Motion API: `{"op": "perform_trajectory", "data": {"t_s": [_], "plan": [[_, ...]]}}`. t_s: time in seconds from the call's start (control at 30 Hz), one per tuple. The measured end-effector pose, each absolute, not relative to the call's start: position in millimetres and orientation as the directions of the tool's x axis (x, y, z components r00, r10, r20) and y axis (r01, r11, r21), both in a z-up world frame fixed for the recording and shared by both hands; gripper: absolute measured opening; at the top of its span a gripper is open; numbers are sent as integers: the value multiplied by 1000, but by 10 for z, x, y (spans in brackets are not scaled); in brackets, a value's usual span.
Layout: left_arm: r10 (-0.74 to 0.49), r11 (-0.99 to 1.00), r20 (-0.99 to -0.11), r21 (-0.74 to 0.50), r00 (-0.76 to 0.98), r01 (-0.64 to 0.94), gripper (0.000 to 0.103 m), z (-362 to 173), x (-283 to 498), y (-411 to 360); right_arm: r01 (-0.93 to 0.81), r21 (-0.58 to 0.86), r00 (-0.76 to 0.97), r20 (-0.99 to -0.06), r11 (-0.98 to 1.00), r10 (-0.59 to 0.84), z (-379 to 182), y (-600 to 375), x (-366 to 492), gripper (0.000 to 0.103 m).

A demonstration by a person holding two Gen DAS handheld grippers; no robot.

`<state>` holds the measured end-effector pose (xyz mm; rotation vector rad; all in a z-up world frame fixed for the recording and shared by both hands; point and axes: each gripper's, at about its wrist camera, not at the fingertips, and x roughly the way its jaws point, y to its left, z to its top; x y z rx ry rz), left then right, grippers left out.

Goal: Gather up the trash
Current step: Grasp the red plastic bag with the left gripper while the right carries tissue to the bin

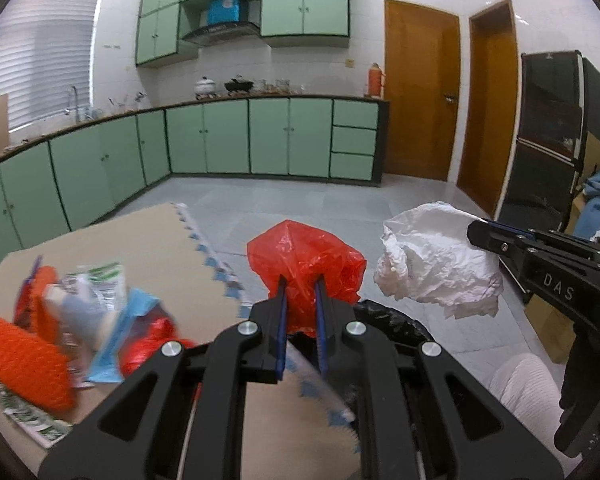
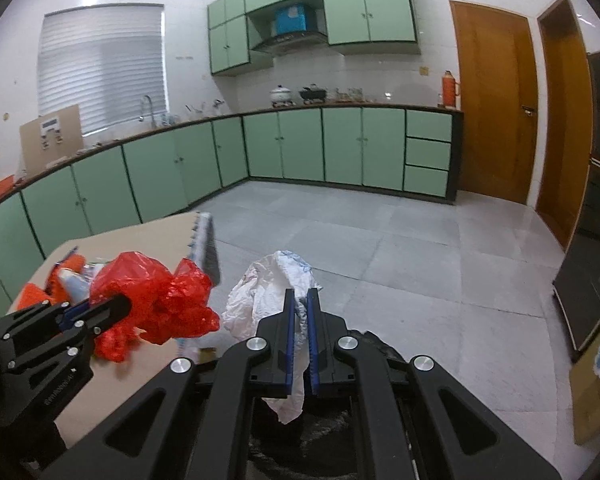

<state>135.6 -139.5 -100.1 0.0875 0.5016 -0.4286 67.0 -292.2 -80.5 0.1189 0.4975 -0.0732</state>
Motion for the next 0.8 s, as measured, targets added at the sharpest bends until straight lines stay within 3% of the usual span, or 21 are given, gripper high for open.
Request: {"op": "perform_trajectory", "data": {"t_s": [0.5,0.57,0.63,0.8], "plan": [[-389,881,-605,-25,695,472,11,-1492,1904,-2015,179,117,796,-600,977,-75,-1370,-3402,1174,6],[-386,878,-618,-18,685,479,14,-1527,1949,-2063,187,119,783,-618,975,-75,-1443,-3436,1226,9],[-380,877,-624,-7,683,481,31,-1554,1971,-2099,196,129,774,-629,972,-73,-1478,-3474,1278,17],[-392,877,-622,-28,678,480,39,-1555,1971,-2067,209,134,773,-630,969,-80,-1504,-3523,1262,26]]}}
